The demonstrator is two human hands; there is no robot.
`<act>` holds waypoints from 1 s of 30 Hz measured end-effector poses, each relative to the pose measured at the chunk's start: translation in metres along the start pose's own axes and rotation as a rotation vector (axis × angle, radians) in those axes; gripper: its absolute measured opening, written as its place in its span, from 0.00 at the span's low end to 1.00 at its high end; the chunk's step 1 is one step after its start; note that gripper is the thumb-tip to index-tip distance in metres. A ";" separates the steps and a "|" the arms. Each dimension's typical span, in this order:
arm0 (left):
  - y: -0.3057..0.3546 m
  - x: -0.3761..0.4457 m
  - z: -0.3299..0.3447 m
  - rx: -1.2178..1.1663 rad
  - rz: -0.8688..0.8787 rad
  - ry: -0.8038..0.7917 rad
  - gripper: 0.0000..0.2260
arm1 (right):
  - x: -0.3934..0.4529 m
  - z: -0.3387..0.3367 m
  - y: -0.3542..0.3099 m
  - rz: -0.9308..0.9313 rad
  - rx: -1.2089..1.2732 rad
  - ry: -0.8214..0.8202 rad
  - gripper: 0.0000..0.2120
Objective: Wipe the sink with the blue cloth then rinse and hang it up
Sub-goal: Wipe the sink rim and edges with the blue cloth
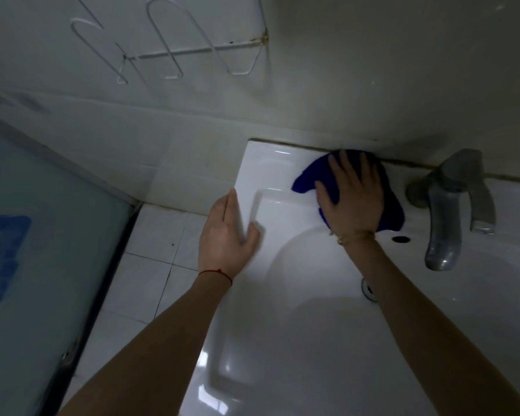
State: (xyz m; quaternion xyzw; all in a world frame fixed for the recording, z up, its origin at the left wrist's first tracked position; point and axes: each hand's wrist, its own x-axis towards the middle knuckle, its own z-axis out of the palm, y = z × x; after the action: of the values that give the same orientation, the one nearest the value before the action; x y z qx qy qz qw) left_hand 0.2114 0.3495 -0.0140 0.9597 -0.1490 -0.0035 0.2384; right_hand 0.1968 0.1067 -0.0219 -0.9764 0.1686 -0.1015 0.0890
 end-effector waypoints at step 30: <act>-0.002 0.002 -0.001 -0.004 0.015 0.008 0.32 | -0.015 -0.005 0.046 -0.086 0.036 0.030 0.27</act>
State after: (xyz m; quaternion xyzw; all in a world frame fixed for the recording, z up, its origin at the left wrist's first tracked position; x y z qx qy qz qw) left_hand 0.2139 0.3506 -0.0142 0.9580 -0.1554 0.0019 0.2410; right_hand 0.1674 0.0683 -0.0293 -0.9794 0.1259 -0.1231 0.0994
